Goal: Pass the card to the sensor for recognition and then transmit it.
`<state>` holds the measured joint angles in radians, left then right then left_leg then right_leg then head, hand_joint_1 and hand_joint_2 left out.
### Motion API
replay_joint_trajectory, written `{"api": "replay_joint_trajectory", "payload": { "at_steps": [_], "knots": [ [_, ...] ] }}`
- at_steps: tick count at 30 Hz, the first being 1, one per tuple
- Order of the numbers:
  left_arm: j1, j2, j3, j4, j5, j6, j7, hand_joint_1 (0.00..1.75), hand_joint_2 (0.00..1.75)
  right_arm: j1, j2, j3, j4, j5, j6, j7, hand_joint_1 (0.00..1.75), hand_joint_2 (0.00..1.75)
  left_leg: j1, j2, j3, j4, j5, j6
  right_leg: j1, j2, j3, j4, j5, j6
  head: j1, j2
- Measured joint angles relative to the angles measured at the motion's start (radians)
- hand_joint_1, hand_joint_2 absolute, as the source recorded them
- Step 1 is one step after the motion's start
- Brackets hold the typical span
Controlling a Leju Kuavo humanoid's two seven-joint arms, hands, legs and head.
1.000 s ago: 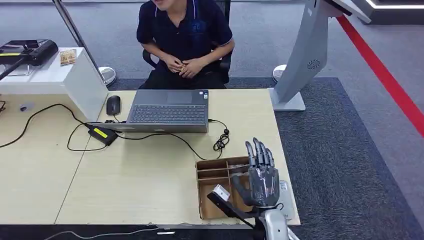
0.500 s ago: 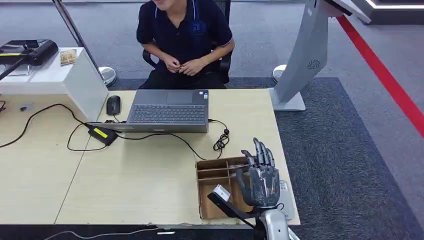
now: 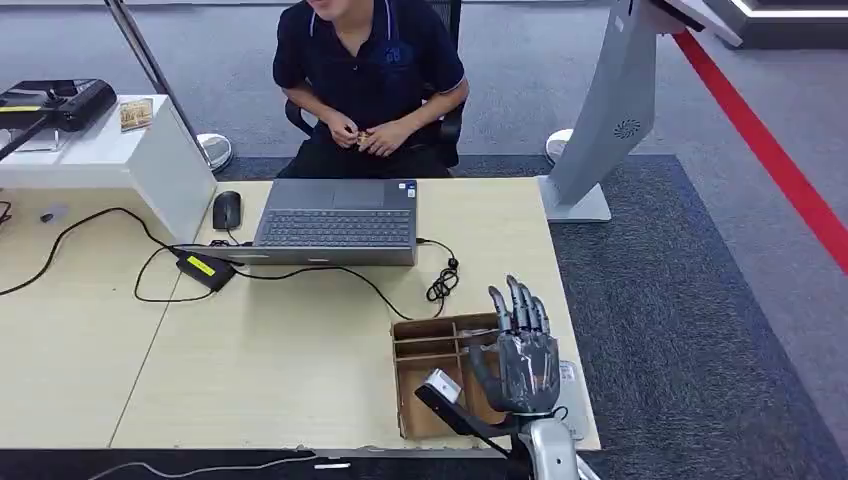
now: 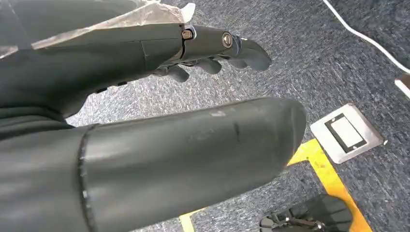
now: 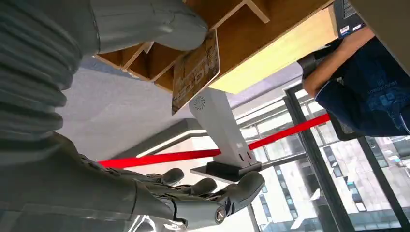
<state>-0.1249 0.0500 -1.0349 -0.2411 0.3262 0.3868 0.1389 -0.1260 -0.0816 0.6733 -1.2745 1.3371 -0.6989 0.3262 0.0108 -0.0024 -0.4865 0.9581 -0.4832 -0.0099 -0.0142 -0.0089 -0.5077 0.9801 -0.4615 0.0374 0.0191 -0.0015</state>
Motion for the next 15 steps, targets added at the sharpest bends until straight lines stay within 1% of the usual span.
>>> {"api": "replay_joint_trajectory", "payload": {
  "at_steps": [1,2,3,5,6,8,11,15],
  "knots": [
    [0.0,0.0,0.0,0.0,0.0,0.0,0.0,0.0,0.0,0.0,0.0,0.0,0.0,0.0,0.0,0.0,0.3,1.75,0.0,0.0,0.0,0.0,0.0,0.0,0.0,0.0,0.0,0.0,0.0,0.0,0.0,0.0],
    [0.0,0.0,0.0,0.0,0.0,0.0,0.0,0.0,0.0,0.0,0.0,0.0,0.0,0.0,0.0,0.0,0.33,1.75,0.0,0.0,0.0,0.0,0.0,0.0,0.0,0.0,0.0,0.0,0.0,0.0,0.0,0.0],
    [0.0,0.0,0.0,0.0,0.0,0.0,0.0,0.0,0.0,0.0,0.0,0.0,0.0,0.0,0.0,0.0,0.3,1.75,0.0,0.0,0.0,0.0,0.0,0.0,0.0,0.0,0.0,0.0,0.0,0.0,0.0,0.0],
    [0.0,0.0,0.0,0.0,0.0,0.0,0.0,0.0,0.0,0.0,0.0,0.0,0.0,0.0,0.0,0.0,0.3,1.75,0.0,0.0,0.0,0.0,0.0,0.0,0.0,0.0,0.0,0.0,0.0,0.0,0.0,0.0],
    [0.0,0.0,0.0,0.0,0.0,0.0,0.0,0.0,0.0,0.0,0.0,0.0,0.0,0.0,0.0,0.0,0.37,1.75,0.0,0.0,0.0,0.0,0.0,0.0,0.0,0.0,0.0,0.0,0.0,0.0,0.0,0.0],
    [0.0,0.0,0.0,0.0,0.0,0.0,0.0,0.0,0.0,0.0,0.0,0.0,0.0,0.0,0.0,0.0,0.31,1.75,0.0,0.0,0.0,0.0,0.0,0.0,0.0,0.0,0.0,0.0,0.0,0.0,0.0,0.0],
    [0.0,0.0,0.0,0.0,0.0,0.0,0.0,0.0,0.0,0.0,0.0,0.0,0.0,0.0,0.0,0.0,0.33,1.75,0.0,0.0,0.0,0.0,0.0,0.0,0.0,0.0,0.0,0.0,0.0,0.0,0.0,0.0],
    [0.0,0.0,0.0,0.0,0.0,0.0,0.0,0.0,0.0,0.0,0.0,0.0,0.0,0.0,0.0,0.0,0.26,1.75,0.0,0.0,0.0,0.0,0.0,0.0,0.0,0.0,0.0,0.0,0.0,0.0,0.0,0.0]
  ]
}}
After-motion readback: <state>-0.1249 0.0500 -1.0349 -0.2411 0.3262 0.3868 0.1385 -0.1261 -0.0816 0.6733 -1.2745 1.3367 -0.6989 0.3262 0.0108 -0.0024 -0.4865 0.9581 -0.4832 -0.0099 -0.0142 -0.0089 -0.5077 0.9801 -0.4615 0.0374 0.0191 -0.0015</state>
